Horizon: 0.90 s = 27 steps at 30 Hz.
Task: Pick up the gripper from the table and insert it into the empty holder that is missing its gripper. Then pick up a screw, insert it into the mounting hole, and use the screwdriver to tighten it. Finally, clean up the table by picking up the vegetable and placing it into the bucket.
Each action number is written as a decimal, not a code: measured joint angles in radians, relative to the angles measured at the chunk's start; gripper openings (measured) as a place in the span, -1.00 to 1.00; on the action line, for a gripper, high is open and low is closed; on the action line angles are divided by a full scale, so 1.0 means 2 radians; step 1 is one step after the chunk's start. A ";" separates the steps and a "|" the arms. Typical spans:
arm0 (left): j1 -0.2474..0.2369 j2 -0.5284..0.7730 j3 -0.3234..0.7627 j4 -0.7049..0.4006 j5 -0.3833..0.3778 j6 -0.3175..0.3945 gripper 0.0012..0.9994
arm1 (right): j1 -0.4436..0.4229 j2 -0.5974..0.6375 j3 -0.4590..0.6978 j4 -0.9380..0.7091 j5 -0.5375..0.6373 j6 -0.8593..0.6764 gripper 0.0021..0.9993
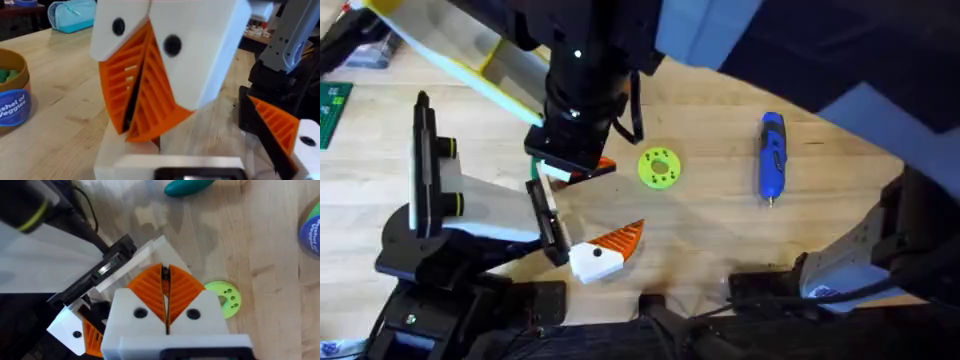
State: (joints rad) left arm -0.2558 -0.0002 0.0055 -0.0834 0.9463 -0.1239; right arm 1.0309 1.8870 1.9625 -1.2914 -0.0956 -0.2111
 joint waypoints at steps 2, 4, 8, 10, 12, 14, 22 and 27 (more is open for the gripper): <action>0.000 0.000 0.000 0.000 0.000 -0.002 0.98 | 0.000 0.000 -0.001 0.001 0.000 0.000 -0.98; 0.000 0.000 0.000 0.000 0.000 -0.003 0.98 | 0.000 0.000 -0.001 0.001 -0.001 0.000 -0.98; 0.000 0.000 0.000 0.000 0.000 -0.004 0.98 | 0.000 0.000 -0.001 0.001 -0.001 0.000 -0.98; 0.000 0.000 0.000 0.000 0.000 -0.004 0.98 | 0.000 0.000 -0.001 0.001 -0.003 0.000 -0.69; 0.000 0.000 0.000 0.000 0.000 -0.004 0.98 | 0.000 0.000 -0.001 0.000 -0.004 -0.002 -0.13; 0.000 0.000 0.000 0.000 0.000 -0.004 0.98 | -0.003 0.000 -0.001 -0.003 0.002 -0.003 0.48; 0.000 0.000 0.000 0.000 0.000 -0.002 0.98 | -0.024 -0.005 -0.001 -0.004 -0.001 0.002 0.99; 0.000 0.000 0.000 0.000 0.000 -0.002 0.98 | -0.051 -0.036 -0.002 -0.005 -0.007 0.016 0.99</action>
